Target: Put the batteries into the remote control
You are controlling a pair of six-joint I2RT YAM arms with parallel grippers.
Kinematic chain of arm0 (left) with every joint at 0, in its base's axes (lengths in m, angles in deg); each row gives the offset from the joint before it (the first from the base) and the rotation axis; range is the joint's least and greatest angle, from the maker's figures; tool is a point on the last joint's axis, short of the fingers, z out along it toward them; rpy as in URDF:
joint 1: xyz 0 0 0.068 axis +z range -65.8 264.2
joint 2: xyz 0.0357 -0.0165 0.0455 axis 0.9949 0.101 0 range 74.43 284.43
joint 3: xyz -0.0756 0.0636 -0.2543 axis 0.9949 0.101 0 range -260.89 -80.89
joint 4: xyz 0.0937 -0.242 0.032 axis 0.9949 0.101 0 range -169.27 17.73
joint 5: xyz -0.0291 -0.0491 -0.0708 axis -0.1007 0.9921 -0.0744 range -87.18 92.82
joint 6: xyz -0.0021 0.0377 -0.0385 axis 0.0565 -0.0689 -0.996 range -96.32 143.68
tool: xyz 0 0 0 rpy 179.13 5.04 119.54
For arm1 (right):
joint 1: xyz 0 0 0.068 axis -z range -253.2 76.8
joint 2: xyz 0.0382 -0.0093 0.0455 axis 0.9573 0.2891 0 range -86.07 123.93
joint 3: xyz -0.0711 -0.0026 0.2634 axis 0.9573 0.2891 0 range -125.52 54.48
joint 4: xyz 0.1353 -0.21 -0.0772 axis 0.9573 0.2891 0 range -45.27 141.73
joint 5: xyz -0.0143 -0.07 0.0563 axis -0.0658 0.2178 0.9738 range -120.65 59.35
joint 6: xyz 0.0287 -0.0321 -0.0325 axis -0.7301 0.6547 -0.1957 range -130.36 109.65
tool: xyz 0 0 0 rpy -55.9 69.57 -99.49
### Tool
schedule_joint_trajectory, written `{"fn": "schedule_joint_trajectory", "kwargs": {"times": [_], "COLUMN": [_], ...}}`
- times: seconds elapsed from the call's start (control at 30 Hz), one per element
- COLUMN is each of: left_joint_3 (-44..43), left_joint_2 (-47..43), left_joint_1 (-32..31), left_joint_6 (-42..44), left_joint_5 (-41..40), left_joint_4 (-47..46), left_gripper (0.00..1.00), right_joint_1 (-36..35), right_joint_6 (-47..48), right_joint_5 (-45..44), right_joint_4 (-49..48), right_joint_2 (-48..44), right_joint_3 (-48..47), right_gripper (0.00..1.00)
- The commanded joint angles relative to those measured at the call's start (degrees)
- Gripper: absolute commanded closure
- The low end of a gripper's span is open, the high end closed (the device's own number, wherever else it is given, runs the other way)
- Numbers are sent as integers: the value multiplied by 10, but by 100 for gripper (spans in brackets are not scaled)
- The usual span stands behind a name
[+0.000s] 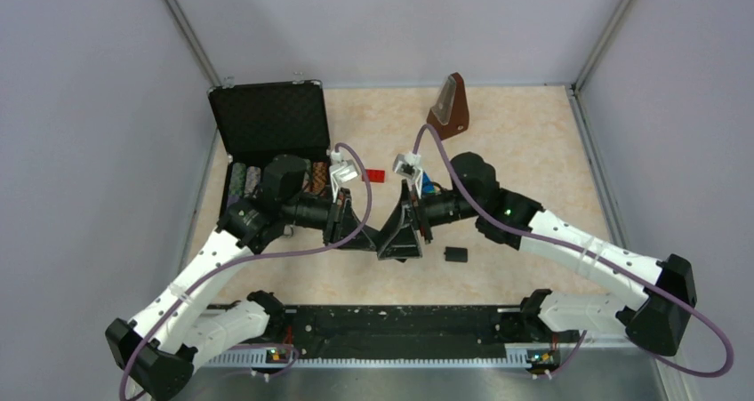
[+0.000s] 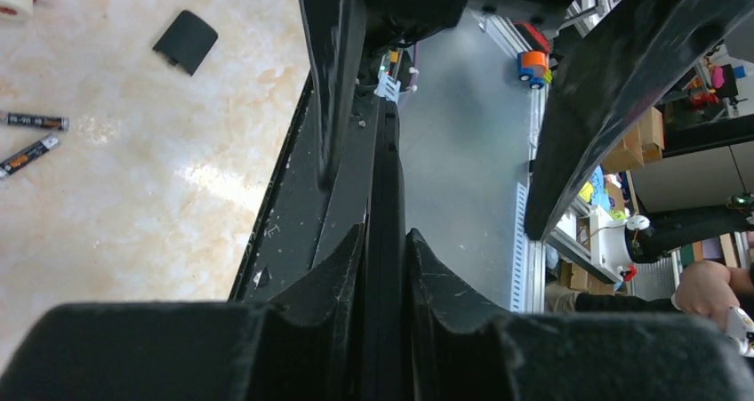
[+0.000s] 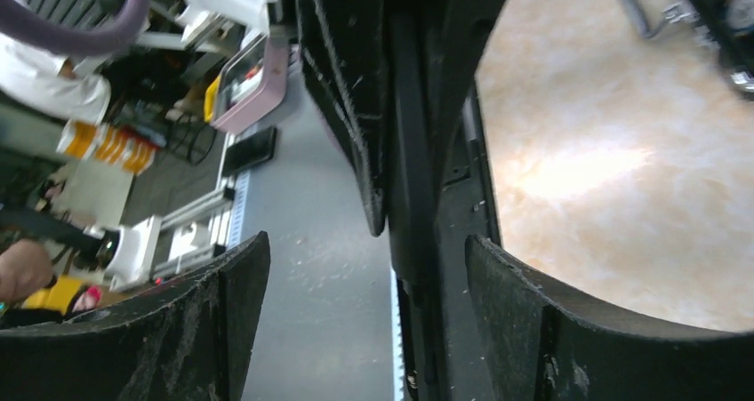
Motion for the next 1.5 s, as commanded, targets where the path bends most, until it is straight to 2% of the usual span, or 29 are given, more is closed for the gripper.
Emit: {"fn": "schedule_joint_trajectory", "kwargs": {"times": [0.0, 0.1, 0.13, 0.27, 0.33, 0.43, 0.5, 0.67, 0.77, 0.9, 1.07, 1.17, 1.2, 1.23, 1.27, 1.37, 1.4, 1.47], "left_joint_3": [-34, -35, -34, -35, -35, -36, -38, -48, -42, 2, 81, 99, 99, 96, 94, 86, 81, 73], "left_joint_2": [-9, -17, -19, -25, -28, -37, -47, -83, -113, -147, -151, -139, -136, -133, -133, -143, -147, -156], "left_joint_1": [3, 2, 3, 2, 3, 3, 2, 3, 3, 2, 2, 3, 2, 2, 3, 2, 3, 3], "left_joint_6": [4, 5, 5, 10, 10, -12, -34, -96, -154, -248, -364, -385, -381, -375, -368, -317, -297, -262], "left_joint_5": [34, 37, 39, 39, 35, 24, 6, -89, -177, -262, -262, -246, -243, -243, -245, -293, -317, -389], "left_joint_4": [-36, -37, -36, -28, -26, -45, -61, -97, -138, -240, -426, -462, -458, -449, -441, -376, -346, -275], "left_gripper": [100, 100, 100, 100, 100, 70, 52, 48, 46, 47, 57, 70, 78, 92, 100, 100, 100, 100], "right_joint_1": [-30, -38, -38, -39, -39, -39, -39, -38, -39, -38, -38, -38, -39, -39, -38, -31, -25, -8], "right_joint_6": [60, 69, 68, 61, 49, 32, 24, -33, -85, -156, -207, -222, -226, -230, -229, -222, -222, -232], "right_joint_5": [50, 46, 45, 31, 26, 13, -7, -90, -122, -137, -156, -151, -149, -152, -157, -190, -202, -225], "right_joint_4": [50, 68, 69, 70, 59, 46, 42, -1, -83, -186, -236, -246, -246, -240, -229, -187, -177, -160], "right_joint_2": [18, 20, 20, 21, 20, 21, 22, 26, 28, 34, 56, 69, 72, 73, 73, 59, 50, 25], "right_joint_3": [-32, -32, -32, -34, -32, -29, -29, -38, -35, -22, -21, -22, -22, -22, -23, -12, -3, 23], "right_gripper": [24, 30, 35, 72, 86, 99, 100, 100, 100, 100, 100, 100, 100, 100, 92, 40, 30, 21]}}
